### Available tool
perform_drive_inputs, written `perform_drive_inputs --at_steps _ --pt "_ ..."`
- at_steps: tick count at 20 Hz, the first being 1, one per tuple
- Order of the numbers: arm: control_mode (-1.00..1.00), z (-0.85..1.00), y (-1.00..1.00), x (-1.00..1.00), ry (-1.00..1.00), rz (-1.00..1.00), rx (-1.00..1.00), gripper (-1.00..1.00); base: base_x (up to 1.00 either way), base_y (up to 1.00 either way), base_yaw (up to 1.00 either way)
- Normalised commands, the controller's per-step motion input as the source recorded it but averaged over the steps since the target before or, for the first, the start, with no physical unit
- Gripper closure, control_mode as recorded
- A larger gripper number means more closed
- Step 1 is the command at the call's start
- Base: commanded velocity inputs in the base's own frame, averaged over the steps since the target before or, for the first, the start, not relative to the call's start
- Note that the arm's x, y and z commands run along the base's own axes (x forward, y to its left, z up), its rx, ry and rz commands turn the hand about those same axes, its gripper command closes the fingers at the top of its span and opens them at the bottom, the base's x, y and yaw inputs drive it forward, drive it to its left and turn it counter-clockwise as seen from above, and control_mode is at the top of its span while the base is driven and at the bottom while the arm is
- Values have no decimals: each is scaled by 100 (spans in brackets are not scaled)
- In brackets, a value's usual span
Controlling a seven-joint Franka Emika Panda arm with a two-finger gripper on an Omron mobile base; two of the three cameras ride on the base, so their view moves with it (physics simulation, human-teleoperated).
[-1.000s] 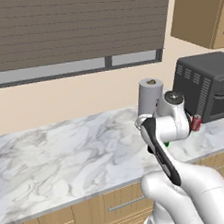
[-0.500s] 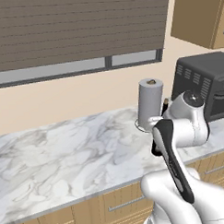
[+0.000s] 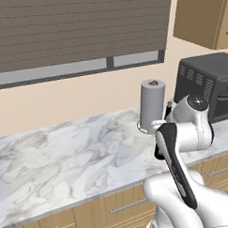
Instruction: Move the drinks to the dining counter.
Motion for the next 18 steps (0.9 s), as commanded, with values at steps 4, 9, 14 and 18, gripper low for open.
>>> perform_drive_inputs --at_steps 4,9,14,18 --pt "100 0 0 0 0 0 0 100 -89 -11 -5" --pt "100 0 0 0 0 0 0 100 16 -22 -39" --pt "100 0 0 0 0 0 0 100 16 -52 -76" --pt "100 0 0 0 0 0 0 100 11 -30 -84"
